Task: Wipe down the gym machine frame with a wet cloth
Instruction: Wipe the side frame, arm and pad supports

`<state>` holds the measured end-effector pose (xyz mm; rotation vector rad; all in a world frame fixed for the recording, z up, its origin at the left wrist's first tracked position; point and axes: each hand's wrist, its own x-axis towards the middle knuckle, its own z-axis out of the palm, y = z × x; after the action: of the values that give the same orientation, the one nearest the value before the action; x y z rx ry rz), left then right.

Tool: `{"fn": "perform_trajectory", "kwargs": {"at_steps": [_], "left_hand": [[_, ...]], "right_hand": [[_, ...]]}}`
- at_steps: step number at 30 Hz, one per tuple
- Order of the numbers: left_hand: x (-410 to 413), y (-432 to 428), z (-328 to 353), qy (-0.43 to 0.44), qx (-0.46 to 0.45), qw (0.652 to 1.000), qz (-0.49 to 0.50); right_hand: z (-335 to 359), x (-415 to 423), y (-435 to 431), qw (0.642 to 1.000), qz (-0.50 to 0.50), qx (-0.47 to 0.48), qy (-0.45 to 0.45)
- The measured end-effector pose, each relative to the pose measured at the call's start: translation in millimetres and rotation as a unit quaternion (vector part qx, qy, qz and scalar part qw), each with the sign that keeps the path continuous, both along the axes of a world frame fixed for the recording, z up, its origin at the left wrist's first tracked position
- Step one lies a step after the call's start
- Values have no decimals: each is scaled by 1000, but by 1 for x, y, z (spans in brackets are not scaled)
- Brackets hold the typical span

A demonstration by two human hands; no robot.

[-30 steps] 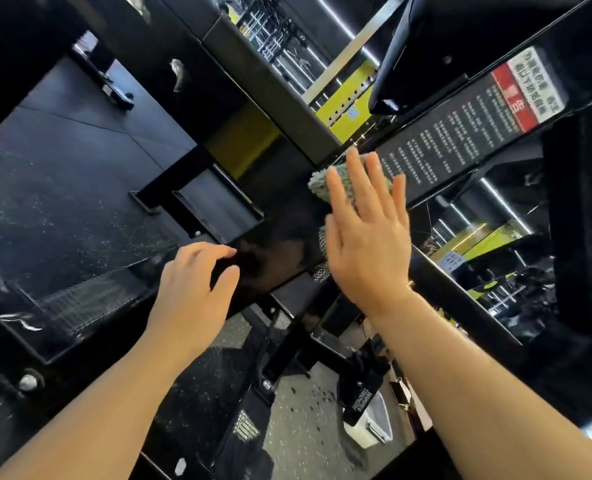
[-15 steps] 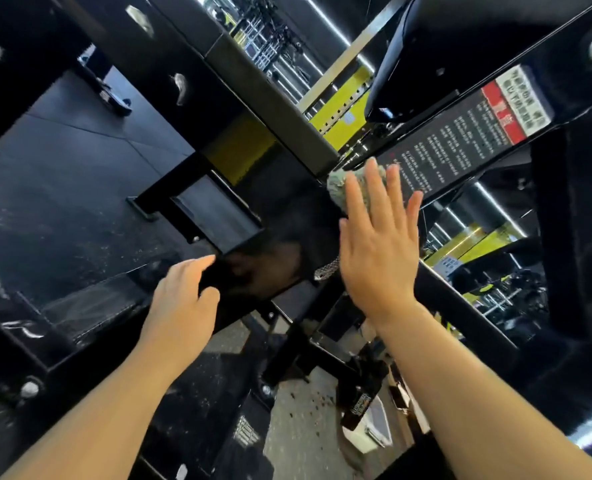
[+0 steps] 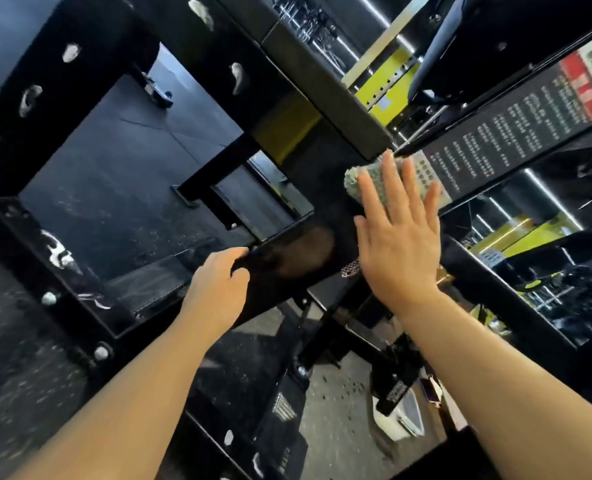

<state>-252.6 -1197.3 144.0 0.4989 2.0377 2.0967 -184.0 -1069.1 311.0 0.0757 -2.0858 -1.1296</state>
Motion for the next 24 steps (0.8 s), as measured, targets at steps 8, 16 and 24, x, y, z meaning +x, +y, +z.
{"fn": "perform_trajectory", "kwargs": {"at_steps": [8,16,24], "left_hand": [[-15,-8,-67,-113,-12,993,-28],[-24,-12,-68,-125,-13,991,-54],[-10,-27,-90,-135,2,990,-47]], "right_hand": [[-184,-16,-33,935,-52,60,-344],[-106,3,-5,993,8,18,-120],[-222,-21,-49,924,-85,-14,-373]]}}
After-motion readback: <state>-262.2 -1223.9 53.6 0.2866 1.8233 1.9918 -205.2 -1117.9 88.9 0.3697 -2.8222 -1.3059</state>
